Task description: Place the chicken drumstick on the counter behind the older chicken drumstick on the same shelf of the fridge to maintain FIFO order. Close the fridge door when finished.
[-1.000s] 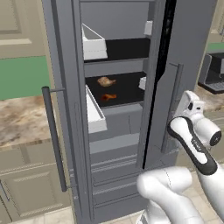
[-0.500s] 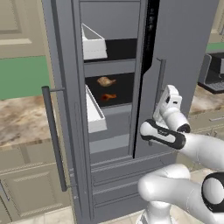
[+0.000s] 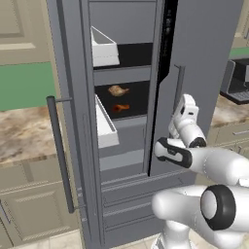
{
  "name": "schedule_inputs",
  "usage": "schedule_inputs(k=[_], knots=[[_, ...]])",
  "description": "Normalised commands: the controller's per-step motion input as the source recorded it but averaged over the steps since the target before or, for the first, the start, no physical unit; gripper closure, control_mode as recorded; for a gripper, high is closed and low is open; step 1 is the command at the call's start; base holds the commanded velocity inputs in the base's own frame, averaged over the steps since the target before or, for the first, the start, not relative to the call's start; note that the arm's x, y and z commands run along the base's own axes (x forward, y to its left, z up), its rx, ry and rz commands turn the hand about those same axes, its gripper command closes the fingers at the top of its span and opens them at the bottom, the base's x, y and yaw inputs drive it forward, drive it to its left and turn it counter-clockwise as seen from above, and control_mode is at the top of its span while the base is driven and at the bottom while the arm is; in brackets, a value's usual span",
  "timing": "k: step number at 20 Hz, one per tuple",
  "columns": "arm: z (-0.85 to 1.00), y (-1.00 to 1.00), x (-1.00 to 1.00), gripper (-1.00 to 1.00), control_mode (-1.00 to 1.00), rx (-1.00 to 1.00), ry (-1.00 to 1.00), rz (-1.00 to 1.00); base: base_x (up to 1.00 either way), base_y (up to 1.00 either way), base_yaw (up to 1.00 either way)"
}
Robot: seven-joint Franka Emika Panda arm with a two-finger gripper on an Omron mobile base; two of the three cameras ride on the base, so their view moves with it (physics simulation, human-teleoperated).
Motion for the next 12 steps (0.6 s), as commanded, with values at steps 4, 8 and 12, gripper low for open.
schedule_inputs(k=[4,8,12], knots=[[0.68,0.00,0.05,-1.00,-1.00,0.00,0.02,-0.07,0.00,0.00,0.00],[0.72,0.00,-0.40,-1.00,-1.00,0.03,0.00,-0.04,0.00,0.00,0.00],[0.76,0.00,-0.71,-1.00,-1.00,0.06,0.00,-0.02,0.00,0.00,0.00]])
